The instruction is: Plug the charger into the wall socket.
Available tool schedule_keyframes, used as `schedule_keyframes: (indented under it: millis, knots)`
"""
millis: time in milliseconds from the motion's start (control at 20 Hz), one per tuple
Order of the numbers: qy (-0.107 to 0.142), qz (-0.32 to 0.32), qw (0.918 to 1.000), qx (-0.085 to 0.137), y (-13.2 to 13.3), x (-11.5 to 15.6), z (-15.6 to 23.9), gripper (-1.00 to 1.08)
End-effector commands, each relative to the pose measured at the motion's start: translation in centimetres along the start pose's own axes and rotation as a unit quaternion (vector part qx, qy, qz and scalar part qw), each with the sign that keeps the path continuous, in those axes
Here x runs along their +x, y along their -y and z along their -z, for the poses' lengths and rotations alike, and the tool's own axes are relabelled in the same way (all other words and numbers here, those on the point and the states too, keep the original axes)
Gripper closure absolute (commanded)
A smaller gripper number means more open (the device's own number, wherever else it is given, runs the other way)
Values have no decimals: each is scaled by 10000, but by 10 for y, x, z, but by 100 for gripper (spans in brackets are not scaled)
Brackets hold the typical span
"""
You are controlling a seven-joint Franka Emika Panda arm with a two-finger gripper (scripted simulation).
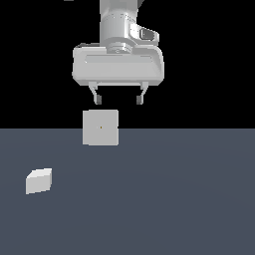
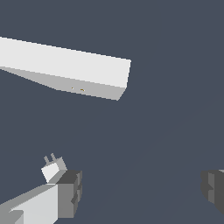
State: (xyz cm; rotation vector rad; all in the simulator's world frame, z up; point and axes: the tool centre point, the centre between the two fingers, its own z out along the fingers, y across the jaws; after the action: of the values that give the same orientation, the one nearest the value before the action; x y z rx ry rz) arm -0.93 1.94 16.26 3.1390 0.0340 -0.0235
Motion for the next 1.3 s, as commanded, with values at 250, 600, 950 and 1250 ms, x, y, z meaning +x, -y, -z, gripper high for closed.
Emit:
schedule_keyframes:
  millis: [250,600,950,1250]
  knots:
    - [-31,52,10000,6,4,-2,-2,-92]
    - [-181,300,9994,35,20,-9,-14,-92]
    - [-450,747,9962,88,50,-23,-34,-92]
    - [-733,1216,9898,145,79,-40,-57,-92]
